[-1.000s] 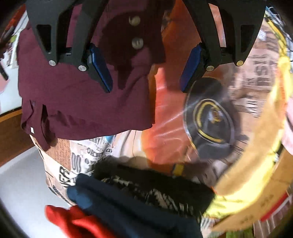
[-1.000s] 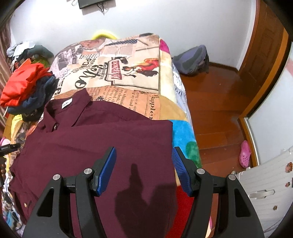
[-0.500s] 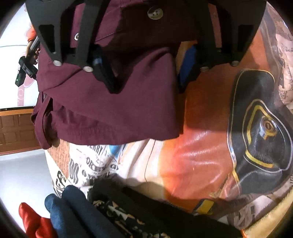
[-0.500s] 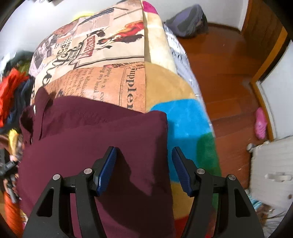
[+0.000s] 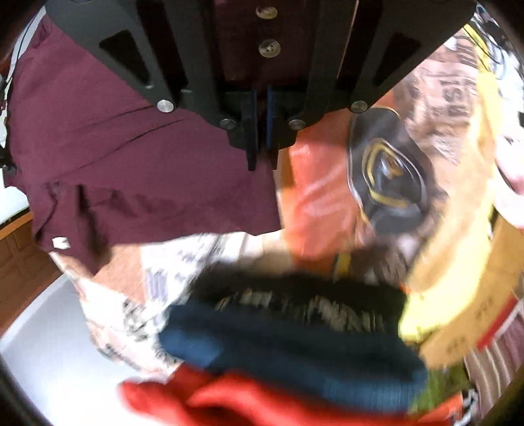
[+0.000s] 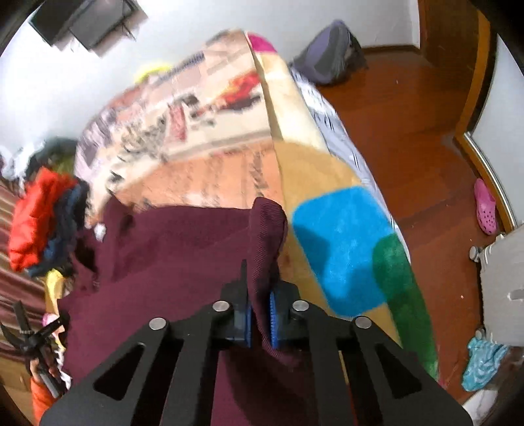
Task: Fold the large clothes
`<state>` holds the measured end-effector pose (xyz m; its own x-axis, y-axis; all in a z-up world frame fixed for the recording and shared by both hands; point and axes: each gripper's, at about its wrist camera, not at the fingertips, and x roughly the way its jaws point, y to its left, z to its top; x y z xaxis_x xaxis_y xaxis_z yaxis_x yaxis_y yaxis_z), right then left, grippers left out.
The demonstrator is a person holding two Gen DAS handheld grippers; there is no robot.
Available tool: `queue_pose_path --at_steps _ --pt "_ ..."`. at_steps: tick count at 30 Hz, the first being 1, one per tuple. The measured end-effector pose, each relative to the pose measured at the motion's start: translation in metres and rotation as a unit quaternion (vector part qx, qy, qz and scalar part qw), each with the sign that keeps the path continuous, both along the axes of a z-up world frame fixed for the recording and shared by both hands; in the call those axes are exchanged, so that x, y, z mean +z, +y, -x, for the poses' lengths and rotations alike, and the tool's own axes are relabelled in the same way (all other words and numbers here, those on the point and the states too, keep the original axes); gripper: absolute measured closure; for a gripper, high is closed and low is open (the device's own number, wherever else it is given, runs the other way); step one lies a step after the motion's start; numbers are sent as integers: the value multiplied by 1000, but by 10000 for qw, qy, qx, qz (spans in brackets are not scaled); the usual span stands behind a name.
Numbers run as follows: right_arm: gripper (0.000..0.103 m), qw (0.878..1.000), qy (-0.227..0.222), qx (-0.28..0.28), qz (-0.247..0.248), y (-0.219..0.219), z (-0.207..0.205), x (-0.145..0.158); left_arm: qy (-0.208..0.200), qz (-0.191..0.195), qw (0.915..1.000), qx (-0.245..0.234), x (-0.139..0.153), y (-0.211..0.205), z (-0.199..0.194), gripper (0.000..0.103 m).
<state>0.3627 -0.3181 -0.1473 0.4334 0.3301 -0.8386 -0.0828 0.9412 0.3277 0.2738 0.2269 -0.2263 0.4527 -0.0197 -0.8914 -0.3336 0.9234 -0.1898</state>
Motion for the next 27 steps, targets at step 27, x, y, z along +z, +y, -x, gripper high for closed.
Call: queue_pose_path --at_steps 27 --pt "98 9918 -1199 336 285 35 -41 73 -1410 -1193 9800 -741 136 -28 -74 102"
